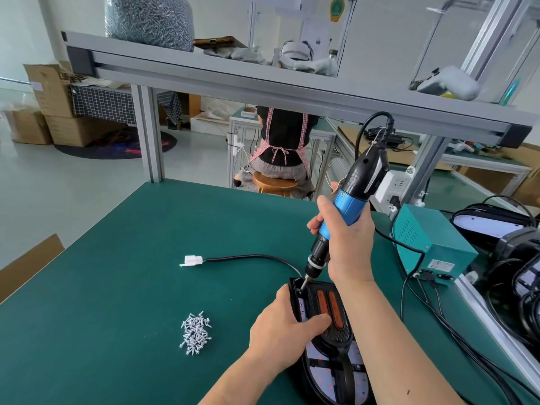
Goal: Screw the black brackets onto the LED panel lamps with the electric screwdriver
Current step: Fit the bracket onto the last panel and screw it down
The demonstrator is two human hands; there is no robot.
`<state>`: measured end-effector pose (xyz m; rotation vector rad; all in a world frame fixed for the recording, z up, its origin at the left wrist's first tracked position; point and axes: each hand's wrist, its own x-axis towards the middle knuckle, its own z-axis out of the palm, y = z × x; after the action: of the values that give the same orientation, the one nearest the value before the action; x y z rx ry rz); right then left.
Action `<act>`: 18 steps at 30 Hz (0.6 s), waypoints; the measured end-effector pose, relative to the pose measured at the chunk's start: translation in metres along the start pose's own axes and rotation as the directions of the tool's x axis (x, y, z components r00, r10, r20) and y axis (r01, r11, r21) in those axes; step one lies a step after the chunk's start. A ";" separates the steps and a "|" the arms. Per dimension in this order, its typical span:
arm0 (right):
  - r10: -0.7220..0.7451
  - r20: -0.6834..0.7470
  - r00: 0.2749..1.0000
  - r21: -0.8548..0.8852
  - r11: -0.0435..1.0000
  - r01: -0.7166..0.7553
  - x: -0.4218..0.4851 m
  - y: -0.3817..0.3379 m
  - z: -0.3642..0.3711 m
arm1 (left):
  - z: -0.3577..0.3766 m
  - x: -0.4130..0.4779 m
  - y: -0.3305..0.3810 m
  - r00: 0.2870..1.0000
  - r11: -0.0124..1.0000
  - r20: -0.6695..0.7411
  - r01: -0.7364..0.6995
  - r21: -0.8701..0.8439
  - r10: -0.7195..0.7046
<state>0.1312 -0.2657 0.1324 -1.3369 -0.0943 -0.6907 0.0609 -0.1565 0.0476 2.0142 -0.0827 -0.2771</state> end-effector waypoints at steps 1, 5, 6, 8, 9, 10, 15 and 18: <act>-0.002 0.003 1.000 -0.004 1.000 0.002 -0.001 0.000 0.000 | 0.000 0.000 0.000 1.000 1.000 0.001 0.002 -0.008 -0.001; -0.026 -0.010 1.000 -0.003 1.000 0.026 -0.002 -0.001 0.001 | 0.000 0.001 0.000 1.000 0.999 0.017 0.009 -0.034 -0.008; -0.024 -0.017 1.000 0.002 1.000 0.024 -0.002 -0.001 0.000 | 0.000 0.001 0.000 1.000 0.999 0.020 0.008 -0.036 -0.008; -0.013 -0.031 0.999 0.016 1.000 0.014 -0.001 0.000 0.001 | 0.000 0.001 0.000 1.000 0.999 0.020 0.005 -0.042 -0.004; -0.010 -0.031 0.999 0.024 1.000 0.010 -0.001 0.000 0.001 | 0.000 0.001 0.000 1.000 0.999 0.019 0.003 -0.041 -0.002; -0.008 -0.027 1.000 0.029 1.000 0.009 -0.001 0.001 0.001 | 0.000 0.002 -0.001 1.000 0.999 0.020 0.002 -0.039 -0.001; 0.015 0.015 1.000 0.034 0.999 -0.015 -0.001 0.004 0.000 | 0.001 0.002 -0.002 0.999 0.999 0.032 0.012 -0.043 -0.011; 0.050 0.036 0.998 0.058 0.997 -0.052 -0.002 0.004 -0.005 | 0.000 0.002 -0.001 0.999 1.000 0.036 0.015 -0.026 -0.014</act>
<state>0.1302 -0.2694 0.1274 -1.2902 -0.1074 -0.6176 0.0627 -0.1560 0.0464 1.9847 -0.0865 -0.3218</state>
